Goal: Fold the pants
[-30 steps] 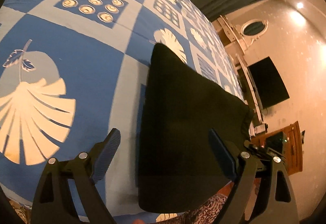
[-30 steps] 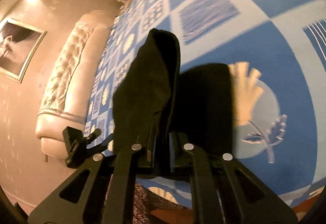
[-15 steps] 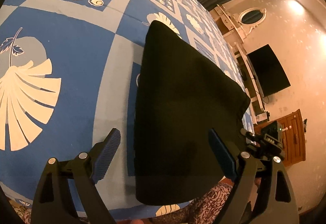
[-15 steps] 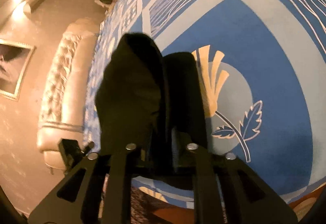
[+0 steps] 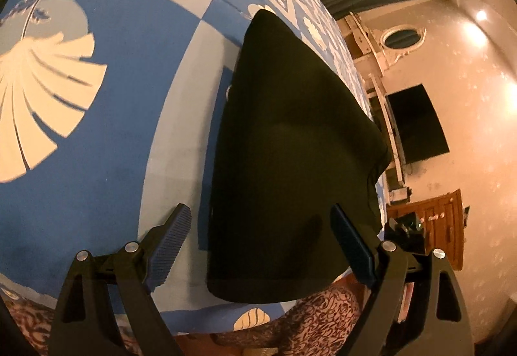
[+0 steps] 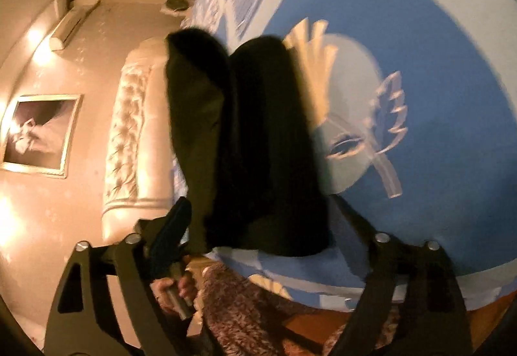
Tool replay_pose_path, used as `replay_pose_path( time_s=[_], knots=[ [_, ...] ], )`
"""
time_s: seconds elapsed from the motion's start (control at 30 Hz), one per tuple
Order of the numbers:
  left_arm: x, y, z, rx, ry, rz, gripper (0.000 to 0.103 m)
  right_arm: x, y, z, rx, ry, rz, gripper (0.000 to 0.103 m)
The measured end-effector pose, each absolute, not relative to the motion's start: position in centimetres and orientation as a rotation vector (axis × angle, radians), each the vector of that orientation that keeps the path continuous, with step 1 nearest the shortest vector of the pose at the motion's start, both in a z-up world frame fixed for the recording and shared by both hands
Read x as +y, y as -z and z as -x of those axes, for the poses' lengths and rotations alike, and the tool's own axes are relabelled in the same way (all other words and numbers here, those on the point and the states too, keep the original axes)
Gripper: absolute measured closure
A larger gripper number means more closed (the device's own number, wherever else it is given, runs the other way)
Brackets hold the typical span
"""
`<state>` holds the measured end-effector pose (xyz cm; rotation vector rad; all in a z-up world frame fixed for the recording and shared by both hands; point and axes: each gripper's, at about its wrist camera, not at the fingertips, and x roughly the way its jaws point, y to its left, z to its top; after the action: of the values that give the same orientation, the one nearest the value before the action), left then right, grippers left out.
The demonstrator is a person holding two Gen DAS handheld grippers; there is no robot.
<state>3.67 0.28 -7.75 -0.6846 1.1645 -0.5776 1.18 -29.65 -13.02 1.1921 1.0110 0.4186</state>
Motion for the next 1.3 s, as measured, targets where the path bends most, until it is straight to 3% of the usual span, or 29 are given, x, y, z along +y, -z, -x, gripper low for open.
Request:
replay_pose_path(
  time_s=[0.2,0.33,0.43,0.5,0.57,0.63,0.77,0.83,0.87,0.93,1.0,1.13,1.3],
  knots=[
    [-0.7,8.2,-3.5,1.157,0.638,0.731,0.017,-29.7,13.1,-1.2,1.011,-0.406,-1.191,0.017],
    [-0.8,8.3,-3.1,1.141,0.652,0.757,0.017,-30.1,13.7,-0.8,1.050,-0.375,-1.147,0.048],
    [-0.9,8.6,-3.0,1.142,0.663,0.770,0.017,-30.5,14.2,-0.6,1.063,-0.371,-1.162,0.065],
    [-1.2,8.6,-2.9,1.152,0.648,0.724,0.024,-30.4,14.2,-0.5,1.066,-0.363,-1.151,0.069],
    [-1.3,8.9,-2.6,1.164,0.626,0.667,0.039,-30.4,14.2,-0.6,1.071,-0.372,-1.130,0.071],
    [-1.1,9.1,-2.7,1.157,0.639,0.677,0.041,-30.7,14.7,-0.5,1.067,-0.386,-1.151,0.072],
    [-0.8,8.9,-2.7,1.151,0.676,0.685,0.040,-30.9,14.8,-0.1,1.030,-0.453,-1.166,0.067],
    [-0.7,8.7,-2.6,1.151,0.683,0.684,0.036,-31.1,14.2,0.1,1.021,-0.466,-1.136,0.053],
    [-0.8,8.3,-2.5,1.150,0.685,0.678,0.026,-31.2,13.6,0.2,1.015,-0.464,-1.109,0.047],
    [-0.5,7.3,-2.6,1.128,0.663,0.637,0.018,-31.7,11.7,0.3,0.971,-0.432,-1.030,0.023],
    [0.2,5.5,-2.6,1.073,0.642,0.592,0.017,-32.7,10.2,0.3,0.905,-0.408,-0.999,0.016],
    [1.5,4.1,-5.0,1.011,0.661,0.579,0.017,-34.4,10.0,-1.8,0.833,-0.420,-1.087,0.014],
    [0.1,5.5,-10.9,1.056,0.690,0.575,0.017,-33.6,10.9,-7.0,0.875,-0.423,-1.036,0.014]
  ],
)
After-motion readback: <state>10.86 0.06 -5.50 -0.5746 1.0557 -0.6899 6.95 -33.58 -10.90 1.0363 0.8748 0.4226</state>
